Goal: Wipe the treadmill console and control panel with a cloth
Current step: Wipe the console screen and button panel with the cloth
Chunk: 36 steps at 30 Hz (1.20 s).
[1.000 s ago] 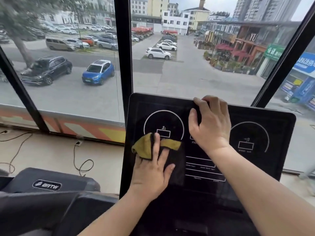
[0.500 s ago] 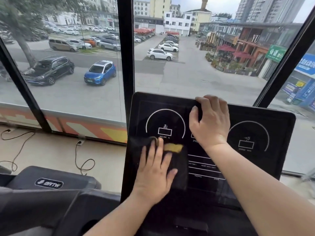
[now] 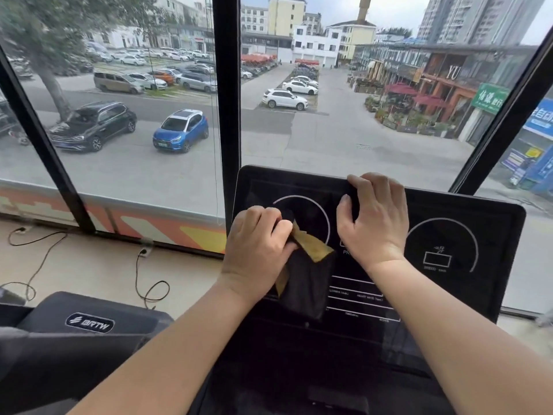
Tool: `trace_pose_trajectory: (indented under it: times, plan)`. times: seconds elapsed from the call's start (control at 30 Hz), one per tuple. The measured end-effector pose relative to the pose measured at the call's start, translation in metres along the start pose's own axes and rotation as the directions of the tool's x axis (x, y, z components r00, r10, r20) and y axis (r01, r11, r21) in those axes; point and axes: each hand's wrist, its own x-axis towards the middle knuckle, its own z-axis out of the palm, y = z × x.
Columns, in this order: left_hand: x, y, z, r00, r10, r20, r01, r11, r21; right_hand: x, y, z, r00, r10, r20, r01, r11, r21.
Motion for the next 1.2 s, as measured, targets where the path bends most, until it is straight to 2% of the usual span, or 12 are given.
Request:
trace_pose_trajectory:
  times: [0.1,0.23,0.3,0.5,0.6,0.73,0.87,0.9,0.97,1.07,1.13,1.2]
  plan:
    - [-0.017,0.019,0.017,0.996,-0.066,-0.065,0.066,0.998,0.007,-0.002,-0.001,0.003,0.999,0.0,-0.038,0.0,1.0,0.011]
    - [-0.04,0.046,0.019,0.965,-0.146,0.218,0.174,0.978,-0.112,-0.001,-0.001,0.005,0.998,-0.011,-0.058,0.011,1.0,0.008]
    - [-0.031,0.053,0.018,0.944,-0.177,0.277,0.209,0.974,-0.092,-0.001,0.0,0.005,0.999,-0.016,-0.051,0.016,1.0,0.002]
    - [0.048,-0.005,0.019,0.967,-0.201,0.157,0.184,0.976,0.114,-0.001,0.004,0.005,0.996,-0.039,-0.075,0.04,0.999,0.015]
    - [0.04,-0.002,0.027,0.968,-0.224,0.11,0.213,0.972,0.098,-0.001,0.005,0.005,0.997,-0.041,-0.071,0.042,0.999,0.019]
    - [-0.059,0.036,0.053,0.974,-0.02,0.224,0.005,0.998,0.066,-0.002,0.003,0.004,0.998,-0.021,-0.059,0.022,1.0,0.021]
    - [-0.084,0.004,0.037,0.902,0.262,0.342,-0.303,0.95,0.071,-0.001,0.002,0.0,1.0,-0.007,-0.027,0.008,1.0,0.015]
    - [-0.066,-0.009,0.029,0.919,0.222,0.327,-0.269,0.958,0.104,-0.001,0.002,0.0,1.0,0.0,-0.018,0.0,1.0,0.014]
    - [-0.023,-0.035,0.017,0.967,0.012,0.253,-0.051,0.988,0.148,-0.001,0.0,0.0,1.0,0.017,-0.014,-0.017,1.0,0.014]
    - [-0.003,-0.036,0.018,0.966,-0.188,0.177,0.171,0.979,0.109,-0.001,-0.001,0.0,0.999,0.026,-0.027,-0.025,0.999,0.024]
    - [-0.033,-0.005,0.032,0.966,-0.174,0.191,0.162,0.984,0.077,-0.001,-0.002,-0.003,0.999,0.035,0.009,-0.035,0.999,0.03]
    - [-0.079,0.025,0.046,0.965,-0.01,0.26,-0.001,0.999,0.041,0.0,0.001,-0.012,0.996,0.014,0.085,-0.017,0.999,0.034]
